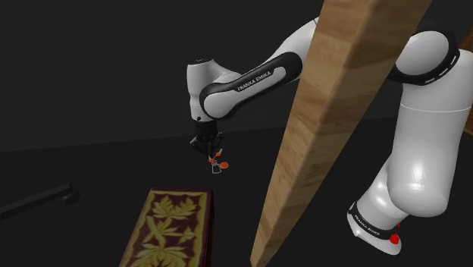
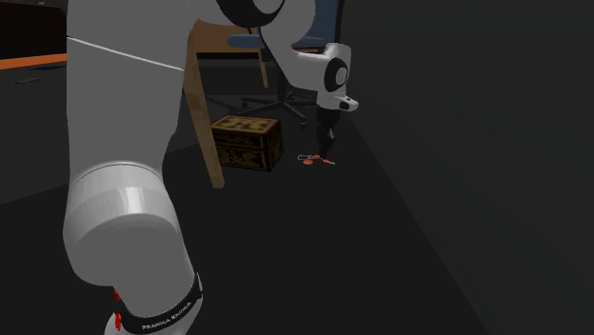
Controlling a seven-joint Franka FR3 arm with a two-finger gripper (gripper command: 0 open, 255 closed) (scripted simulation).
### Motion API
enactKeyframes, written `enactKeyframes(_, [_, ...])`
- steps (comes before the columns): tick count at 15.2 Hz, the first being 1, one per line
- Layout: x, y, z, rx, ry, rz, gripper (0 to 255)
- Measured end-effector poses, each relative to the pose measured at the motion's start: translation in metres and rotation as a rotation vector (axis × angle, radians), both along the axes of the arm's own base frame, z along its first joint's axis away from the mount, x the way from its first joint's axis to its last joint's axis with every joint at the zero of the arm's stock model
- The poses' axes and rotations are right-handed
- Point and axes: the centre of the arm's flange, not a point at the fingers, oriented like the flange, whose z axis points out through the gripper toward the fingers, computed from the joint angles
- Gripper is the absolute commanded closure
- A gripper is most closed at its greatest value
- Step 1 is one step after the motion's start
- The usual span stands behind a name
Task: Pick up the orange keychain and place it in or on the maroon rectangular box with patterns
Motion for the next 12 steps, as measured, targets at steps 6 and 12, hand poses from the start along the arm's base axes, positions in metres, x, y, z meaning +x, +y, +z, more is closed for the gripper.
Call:
enactKeyframes(6, [0.002, 0.000, 0.033, 0.000, 0.000, 0.000, 255])
enactKeyframes(12, [0.002, 0.000, 0.064, 0.000, 0.000, 0.000, 255])
